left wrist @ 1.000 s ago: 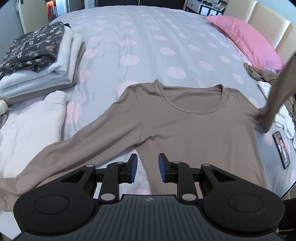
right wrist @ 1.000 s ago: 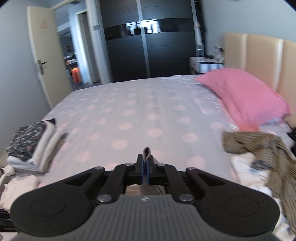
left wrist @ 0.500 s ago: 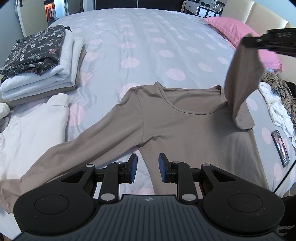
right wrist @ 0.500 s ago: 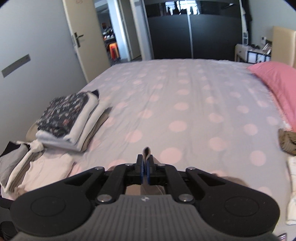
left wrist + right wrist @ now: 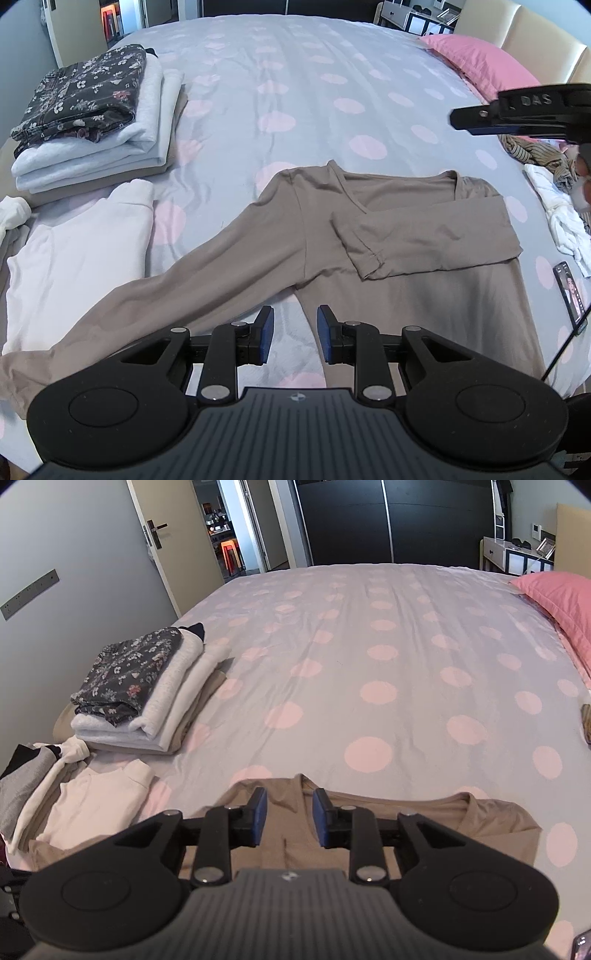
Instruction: Fold clothes
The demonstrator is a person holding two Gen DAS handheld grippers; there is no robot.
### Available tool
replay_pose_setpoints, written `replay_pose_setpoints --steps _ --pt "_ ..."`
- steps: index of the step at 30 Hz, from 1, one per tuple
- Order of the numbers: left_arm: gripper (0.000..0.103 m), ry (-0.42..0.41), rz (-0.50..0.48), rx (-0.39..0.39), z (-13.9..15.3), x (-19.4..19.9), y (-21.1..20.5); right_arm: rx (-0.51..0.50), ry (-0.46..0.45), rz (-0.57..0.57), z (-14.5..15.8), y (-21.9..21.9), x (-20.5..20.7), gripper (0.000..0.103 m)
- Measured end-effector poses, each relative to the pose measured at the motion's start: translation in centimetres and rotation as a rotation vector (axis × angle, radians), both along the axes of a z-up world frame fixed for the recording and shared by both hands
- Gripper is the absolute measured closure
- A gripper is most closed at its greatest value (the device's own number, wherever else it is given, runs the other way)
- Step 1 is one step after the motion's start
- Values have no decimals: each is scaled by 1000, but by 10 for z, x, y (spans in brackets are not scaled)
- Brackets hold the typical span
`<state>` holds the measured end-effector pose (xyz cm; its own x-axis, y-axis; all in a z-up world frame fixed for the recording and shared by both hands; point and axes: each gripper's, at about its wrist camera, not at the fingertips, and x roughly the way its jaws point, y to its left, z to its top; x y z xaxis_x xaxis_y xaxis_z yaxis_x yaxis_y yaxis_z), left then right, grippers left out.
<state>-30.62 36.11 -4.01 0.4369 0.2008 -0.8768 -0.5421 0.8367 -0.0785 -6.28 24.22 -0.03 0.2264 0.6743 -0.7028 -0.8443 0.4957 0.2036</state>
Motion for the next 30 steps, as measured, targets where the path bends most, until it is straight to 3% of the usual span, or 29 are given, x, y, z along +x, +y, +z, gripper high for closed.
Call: replay_pose_setpoints --steps 9,13,18,21,23,25,30 --pt "69 -29 -54 -42 -15 11 -14 -82 -9 -31 -28 -73 16 72" --pt "69 -12 -95 -8 -23 22 -25 -161 -39 -14 -63 -109 2 69" --pt "66 2 -89 -32 -38 44 -28 -285 -36 65 -118 -138 -27 67" --pt "61 -7 -112 -28 -49 59 -35 -335 -60 119 -139 -142 -36 67" --pt "60 -14 -143 -11 -58 68 -43 -345 -74 148 -143 -140 -39 61" --pt "60 -10 -175 26 -67 76 -50 -353 -82 175 -146 -138 -40 56" --pt "60 12 -195 110 -82 94 -55 -363 -68 205 -153 -132 -37 55"
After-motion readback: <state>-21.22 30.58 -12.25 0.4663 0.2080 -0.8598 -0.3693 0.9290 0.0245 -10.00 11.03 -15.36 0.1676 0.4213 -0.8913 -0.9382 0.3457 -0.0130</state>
